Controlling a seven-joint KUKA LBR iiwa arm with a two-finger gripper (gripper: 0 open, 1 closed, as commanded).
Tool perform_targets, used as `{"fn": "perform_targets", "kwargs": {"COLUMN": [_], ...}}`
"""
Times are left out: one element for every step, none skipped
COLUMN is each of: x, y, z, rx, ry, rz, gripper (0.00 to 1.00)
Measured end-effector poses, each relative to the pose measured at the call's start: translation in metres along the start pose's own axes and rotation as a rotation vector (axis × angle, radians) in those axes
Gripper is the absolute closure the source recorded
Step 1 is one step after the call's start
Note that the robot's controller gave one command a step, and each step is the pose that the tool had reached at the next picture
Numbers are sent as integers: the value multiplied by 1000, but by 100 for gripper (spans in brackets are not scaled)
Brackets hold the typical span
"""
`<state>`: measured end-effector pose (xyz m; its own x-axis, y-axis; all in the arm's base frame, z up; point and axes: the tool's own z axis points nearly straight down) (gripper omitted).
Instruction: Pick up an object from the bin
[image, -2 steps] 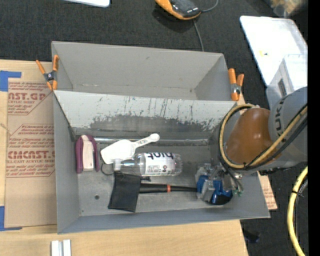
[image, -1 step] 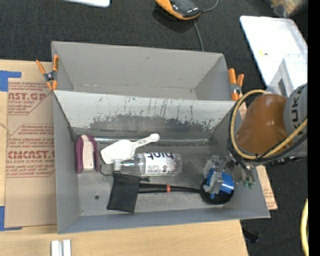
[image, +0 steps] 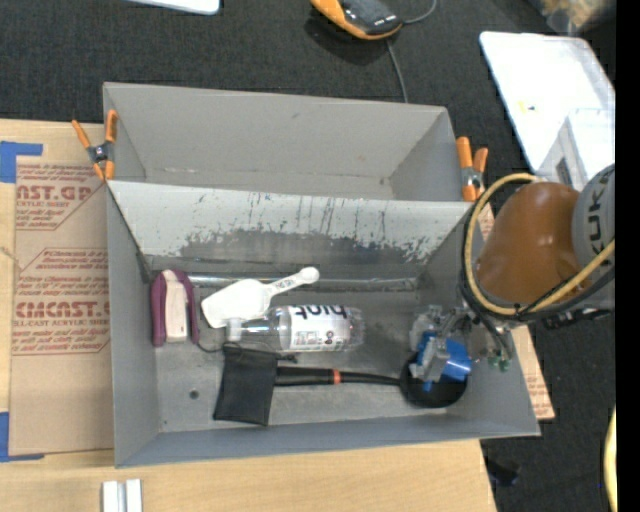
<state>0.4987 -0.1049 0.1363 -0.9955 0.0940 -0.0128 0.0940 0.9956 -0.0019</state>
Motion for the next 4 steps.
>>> {"fn": "perform_targets", "kwargs": {"x": [-1,-5,-5,-11], "y": [-1,-6,-13,-13], "z": [3,-39,-98,-56], "rx": [-5,-1,-2,-2], "ry": [18,3,8,6], "rz": [-8,-60,-27,-209], "gripper": [100,100,100,100]}}
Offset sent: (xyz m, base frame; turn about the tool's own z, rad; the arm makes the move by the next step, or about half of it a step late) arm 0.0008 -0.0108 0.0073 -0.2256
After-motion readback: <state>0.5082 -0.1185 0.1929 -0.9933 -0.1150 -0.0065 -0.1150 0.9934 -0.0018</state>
